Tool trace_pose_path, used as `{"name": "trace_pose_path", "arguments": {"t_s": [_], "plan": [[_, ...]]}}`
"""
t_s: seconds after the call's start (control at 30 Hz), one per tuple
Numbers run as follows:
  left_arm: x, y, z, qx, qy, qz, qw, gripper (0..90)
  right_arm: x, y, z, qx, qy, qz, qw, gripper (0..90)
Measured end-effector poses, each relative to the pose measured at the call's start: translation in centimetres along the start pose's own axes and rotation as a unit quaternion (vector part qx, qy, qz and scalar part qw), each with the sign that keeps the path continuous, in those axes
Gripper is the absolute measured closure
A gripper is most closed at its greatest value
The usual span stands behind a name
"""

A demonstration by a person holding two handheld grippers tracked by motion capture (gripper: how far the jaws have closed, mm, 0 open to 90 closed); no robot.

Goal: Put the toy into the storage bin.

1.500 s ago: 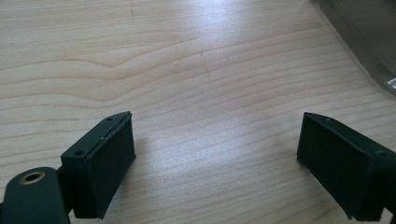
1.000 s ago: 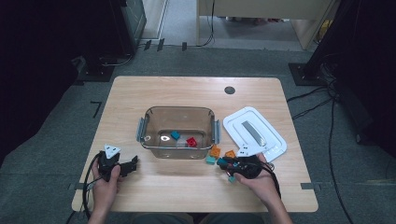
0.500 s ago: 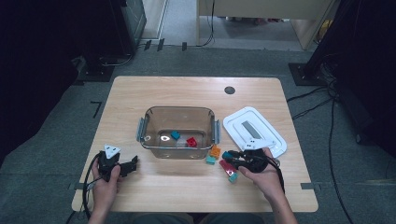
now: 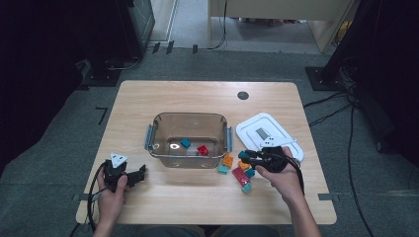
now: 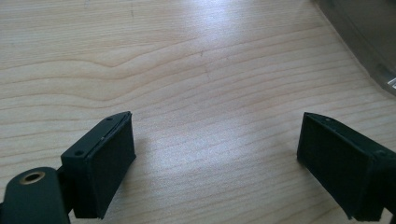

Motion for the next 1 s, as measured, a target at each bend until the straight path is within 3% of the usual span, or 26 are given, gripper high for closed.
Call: {"name": "trace_pose_path", "arguments": {"t_s": [0.33, 0.77, 1.0], "plan": [[0.0, 0.0, 0.0, 0.000, 0.000, 0.000, 1.0000, 11.0, 1.2, 2.2, -0.3, -0.003, -0.011, -0.010, 0.9999, 68.1], [0.0, 0.0, 0.0, 0.001, 0.000, 0.000, 1.0000, 11.0, 2.1, 5.7, -0.3, 0.022, -0.013, -0.024, 0.9994, 68.1], [0.0, 0.0, 0.0, 0.000, 0.000, -0.001, 1.0000, 11.0, 1.5, 7.6, 0.4, 0.041, -0.005, -0.024, 0.9989, 68.1]]}}
Point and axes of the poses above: each handheld gripper's, and its own axes: x roughly backward along the jaws, y roughly out of its top, z roughly to its left, the point moved 2 cm from there along -x, roughly forward along the jaws, and after that the axes turned 9 degrees about x, right-handed, at the moved point
